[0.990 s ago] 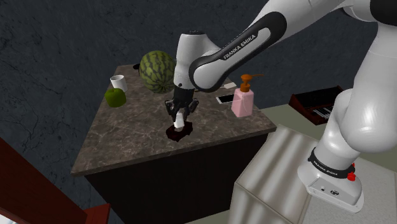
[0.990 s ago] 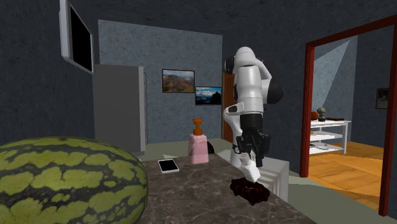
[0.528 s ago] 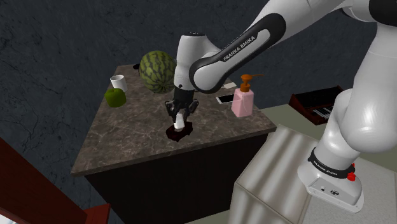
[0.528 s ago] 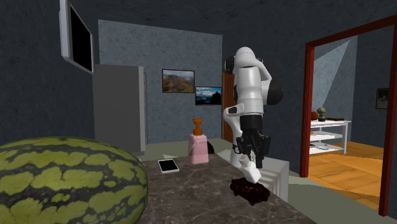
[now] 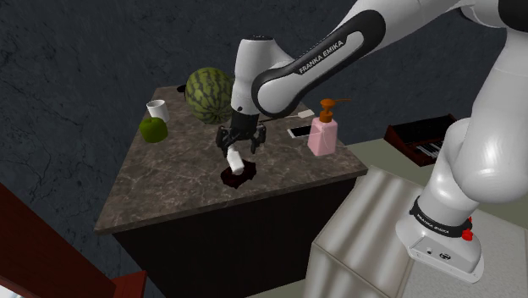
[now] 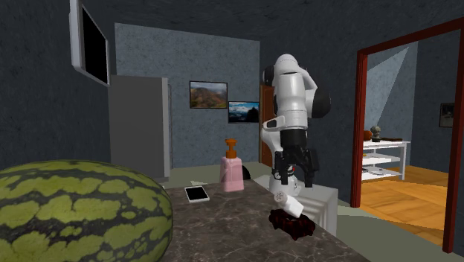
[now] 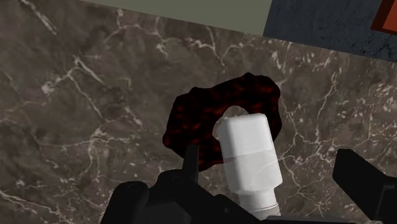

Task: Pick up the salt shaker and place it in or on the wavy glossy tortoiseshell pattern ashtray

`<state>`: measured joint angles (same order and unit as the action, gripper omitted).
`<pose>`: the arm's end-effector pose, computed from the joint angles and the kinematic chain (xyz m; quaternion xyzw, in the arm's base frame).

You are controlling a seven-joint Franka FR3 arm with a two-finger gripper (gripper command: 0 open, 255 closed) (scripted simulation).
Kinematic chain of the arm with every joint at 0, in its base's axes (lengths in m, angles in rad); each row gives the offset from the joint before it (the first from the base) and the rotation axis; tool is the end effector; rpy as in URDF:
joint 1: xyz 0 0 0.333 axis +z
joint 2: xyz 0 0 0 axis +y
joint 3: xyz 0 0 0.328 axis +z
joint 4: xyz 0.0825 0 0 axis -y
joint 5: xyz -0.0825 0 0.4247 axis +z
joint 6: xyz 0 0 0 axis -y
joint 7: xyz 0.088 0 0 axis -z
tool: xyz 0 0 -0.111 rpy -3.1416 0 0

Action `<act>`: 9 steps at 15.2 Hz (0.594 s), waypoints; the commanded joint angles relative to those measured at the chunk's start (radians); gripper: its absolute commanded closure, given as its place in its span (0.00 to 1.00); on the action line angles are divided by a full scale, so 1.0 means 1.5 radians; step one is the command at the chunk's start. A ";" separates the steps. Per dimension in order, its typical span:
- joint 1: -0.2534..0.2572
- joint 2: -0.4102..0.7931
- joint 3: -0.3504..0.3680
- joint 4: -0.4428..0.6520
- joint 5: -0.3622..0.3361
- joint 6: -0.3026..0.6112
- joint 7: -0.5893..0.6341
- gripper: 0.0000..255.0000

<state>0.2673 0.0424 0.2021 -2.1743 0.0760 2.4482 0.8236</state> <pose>0.5318 0.2695 0.3801 -0.9722 0.2012 -0.0733 0.0950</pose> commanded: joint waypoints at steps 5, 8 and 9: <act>-0.003 -0.047 -0.002 0.004 0.011 -0.051 -0.007 0.00; -0.003 -0.047 -0.002 0.004 0.011 -0.051 -0.007 0.00; -0.003 -0.047 -0.002 0.004 0.011 -0.051 -0.007 0.00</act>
<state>0.2634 -0.0274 0.1992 -2.1686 0.0919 2.3723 0.8125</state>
